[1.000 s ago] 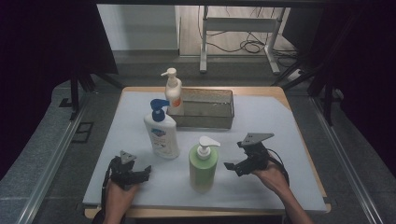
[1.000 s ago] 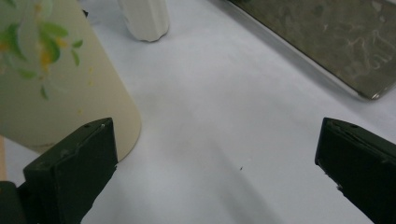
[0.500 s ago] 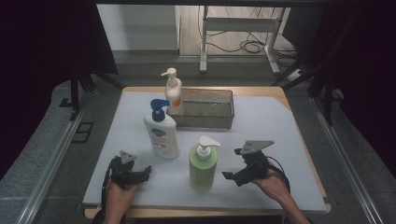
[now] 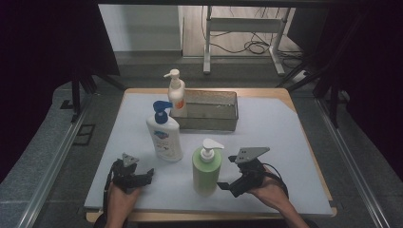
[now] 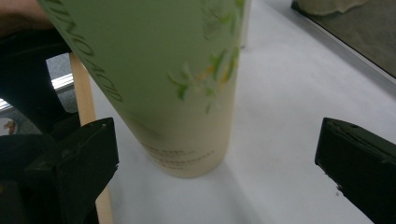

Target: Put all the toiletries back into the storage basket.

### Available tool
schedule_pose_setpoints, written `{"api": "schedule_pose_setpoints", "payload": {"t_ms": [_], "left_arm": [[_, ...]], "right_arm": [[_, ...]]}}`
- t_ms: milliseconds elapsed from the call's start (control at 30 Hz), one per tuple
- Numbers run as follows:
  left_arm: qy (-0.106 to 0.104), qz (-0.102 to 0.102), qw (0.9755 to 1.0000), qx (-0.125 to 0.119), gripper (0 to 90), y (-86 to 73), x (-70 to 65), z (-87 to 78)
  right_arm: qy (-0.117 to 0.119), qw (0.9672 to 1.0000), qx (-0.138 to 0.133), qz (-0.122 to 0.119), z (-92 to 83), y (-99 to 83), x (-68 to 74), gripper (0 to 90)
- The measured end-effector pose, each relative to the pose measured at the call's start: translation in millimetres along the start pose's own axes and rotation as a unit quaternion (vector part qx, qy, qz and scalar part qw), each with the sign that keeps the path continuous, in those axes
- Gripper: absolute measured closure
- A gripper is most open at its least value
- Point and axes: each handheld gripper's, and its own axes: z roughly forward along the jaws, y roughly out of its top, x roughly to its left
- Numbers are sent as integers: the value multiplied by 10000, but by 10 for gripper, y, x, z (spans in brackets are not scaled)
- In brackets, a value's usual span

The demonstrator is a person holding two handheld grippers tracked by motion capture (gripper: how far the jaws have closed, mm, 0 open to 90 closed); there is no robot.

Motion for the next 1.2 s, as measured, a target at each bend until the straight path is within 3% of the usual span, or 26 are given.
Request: {"api": "schedule_pose_setpoints", "payload": {"t_ms": [767, 1200], "left_arm": [[-4, -1, 10000, 8, 117, 1, 1, -1], [-4, -2, 10000, 9, 117, 1, 1, -1]], "right_arm": [[202, 9992, -213, -267, 204, 316, 188, 39], [200, 9986, -276, -415, 292, 396, 223, 81]]}}
